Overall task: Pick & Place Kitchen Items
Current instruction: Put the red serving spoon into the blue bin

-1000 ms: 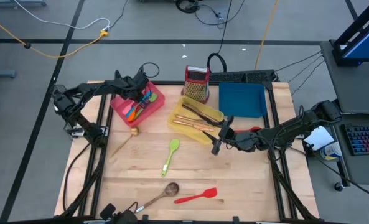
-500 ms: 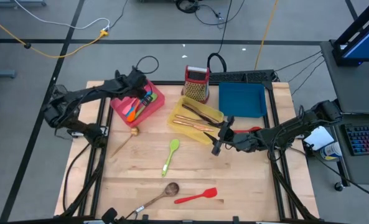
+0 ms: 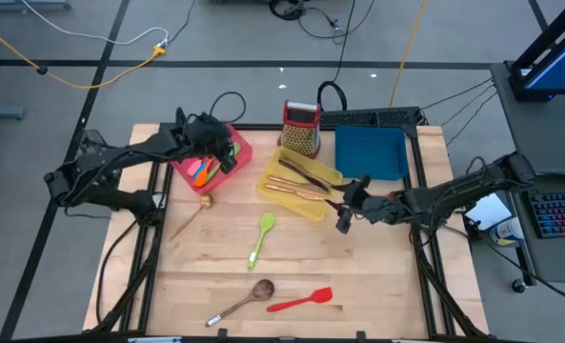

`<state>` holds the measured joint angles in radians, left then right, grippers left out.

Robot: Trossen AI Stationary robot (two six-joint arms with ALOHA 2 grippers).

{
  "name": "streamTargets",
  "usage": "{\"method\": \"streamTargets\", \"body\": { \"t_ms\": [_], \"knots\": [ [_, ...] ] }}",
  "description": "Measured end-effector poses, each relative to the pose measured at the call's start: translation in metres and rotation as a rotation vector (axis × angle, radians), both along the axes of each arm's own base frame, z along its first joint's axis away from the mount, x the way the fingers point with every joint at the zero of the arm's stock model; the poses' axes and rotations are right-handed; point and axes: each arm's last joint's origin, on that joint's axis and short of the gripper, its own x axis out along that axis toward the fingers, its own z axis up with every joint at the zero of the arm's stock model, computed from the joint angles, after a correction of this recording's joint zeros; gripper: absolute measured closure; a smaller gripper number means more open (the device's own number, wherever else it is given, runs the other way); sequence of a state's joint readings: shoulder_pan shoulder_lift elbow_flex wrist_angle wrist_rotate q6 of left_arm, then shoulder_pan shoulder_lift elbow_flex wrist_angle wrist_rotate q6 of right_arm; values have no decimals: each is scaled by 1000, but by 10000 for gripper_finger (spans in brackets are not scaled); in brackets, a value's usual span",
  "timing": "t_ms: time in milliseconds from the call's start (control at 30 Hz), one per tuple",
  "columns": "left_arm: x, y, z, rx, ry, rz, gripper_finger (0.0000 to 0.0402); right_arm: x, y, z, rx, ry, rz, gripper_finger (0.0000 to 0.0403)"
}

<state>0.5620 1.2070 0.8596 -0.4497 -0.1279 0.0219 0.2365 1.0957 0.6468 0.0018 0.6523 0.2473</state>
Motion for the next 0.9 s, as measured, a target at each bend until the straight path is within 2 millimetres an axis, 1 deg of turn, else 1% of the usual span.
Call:
{"method": "streamTargets", "body": {
  "t_ms": [100, 233, 300, 500, 700, 767, 900],
  "knots": [
    [5, -9, -1, -1, 5, -42, 314, -10, -5, -1, 40, 78, 38, 202],
    [12, -20, -1, 1, 9, -100, 314, -26, -12, -8, 31, 222, 9, 202],
    [15, -25, -1, 1, 6, -120, 314, -33, -15, -12, 43, 311, 26, 202],
    [20, -36, -1, 1, 7, -167, 314, -51, -22, -25, 154, 564, 102, 202],
    [23, -39, 0, 8, -10, -182, 314, -50, -32, -26, 207, 562, 68, 202],
    [23, -39, 1, 11, -20, -182, 314, -50, -36, -26, 230, 562, 30, 202],
    [24, -39, 2, 16, -32, -182, 314, -55, -44, -34, 309, 639, -63, 202]
  ]
}}
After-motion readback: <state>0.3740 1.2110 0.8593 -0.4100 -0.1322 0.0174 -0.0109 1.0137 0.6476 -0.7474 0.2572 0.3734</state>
